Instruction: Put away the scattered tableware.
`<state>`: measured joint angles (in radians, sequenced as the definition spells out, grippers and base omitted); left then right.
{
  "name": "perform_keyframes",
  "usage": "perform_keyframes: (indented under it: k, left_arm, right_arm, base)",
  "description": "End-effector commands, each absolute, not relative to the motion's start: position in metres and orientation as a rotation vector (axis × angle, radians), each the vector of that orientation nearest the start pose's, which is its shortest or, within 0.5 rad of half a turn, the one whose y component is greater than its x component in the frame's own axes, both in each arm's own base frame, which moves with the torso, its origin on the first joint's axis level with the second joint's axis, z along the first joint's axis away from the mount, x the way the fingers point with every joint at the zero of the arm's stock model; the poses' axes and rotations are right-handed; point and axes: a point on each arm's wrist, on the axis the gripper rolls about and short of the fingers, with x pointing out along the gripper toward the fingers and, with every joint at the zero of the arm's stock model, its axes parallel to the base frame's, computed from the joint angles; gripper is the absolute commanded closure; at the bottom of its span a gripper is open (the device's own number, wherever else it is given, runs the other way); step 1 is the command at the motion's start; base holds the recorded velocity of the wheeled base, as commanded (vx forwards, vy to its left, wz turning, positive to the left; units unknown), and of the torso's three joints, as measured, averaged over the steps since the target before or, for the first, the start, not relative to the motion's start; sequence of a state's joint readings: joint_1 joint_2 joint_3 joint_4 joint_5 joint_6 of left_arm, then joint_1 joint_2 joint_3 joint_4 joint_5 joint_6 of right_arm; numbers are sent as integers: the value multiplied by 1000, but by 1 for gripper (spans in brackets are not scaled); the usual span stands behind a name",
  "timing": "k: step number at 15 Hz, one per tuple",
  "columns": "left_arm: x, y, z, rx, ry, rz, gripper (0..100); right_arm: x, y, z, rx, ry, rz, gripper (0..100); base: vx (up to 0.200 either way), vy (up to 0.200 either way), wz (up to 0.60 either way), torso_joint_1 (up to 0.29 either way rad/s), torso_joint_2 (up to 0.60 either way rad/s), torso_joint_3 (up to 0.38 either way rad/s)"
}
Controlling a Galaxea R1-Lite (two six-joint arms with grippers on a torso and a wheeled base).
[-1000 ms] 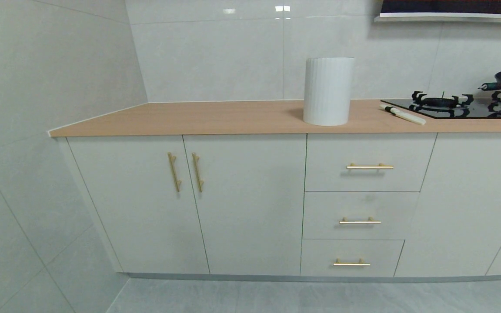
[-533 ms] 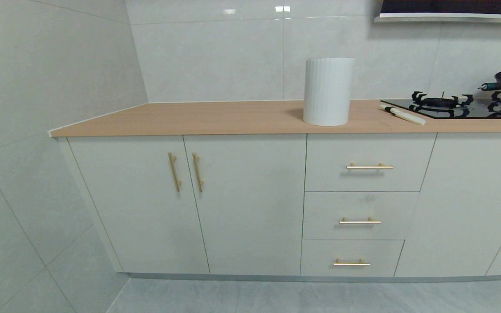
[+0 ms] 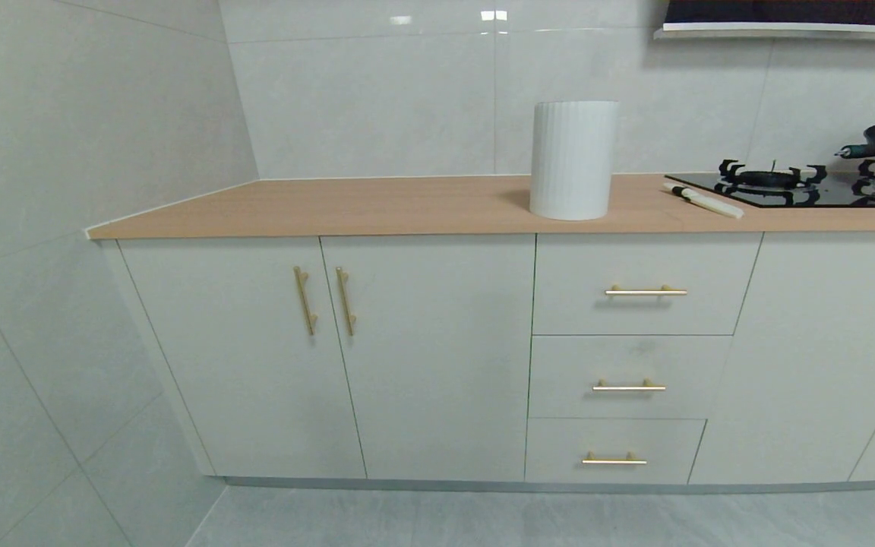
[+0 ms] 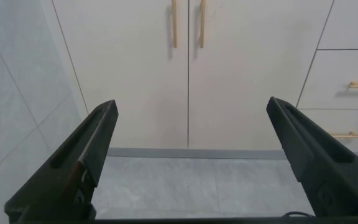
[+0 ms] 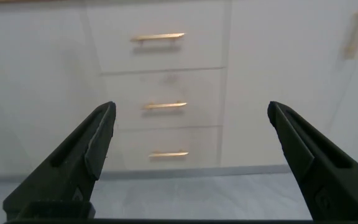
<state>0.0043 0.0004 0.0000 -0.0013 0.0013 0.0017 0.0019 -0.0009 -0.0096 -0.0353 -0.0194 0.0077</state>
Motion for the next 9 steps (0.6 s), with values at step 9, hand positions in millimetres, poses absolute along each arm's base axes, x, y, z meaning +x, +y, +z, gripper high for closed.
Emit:
perform_keyframes:
  k: [9]
  left_arm:
    - [-23,0,75,2,0,6,0]
  right_arm:
    - [-23,0,76,-11,-1,-11,0]
  base:
    - [0,0,0,0,0,0]
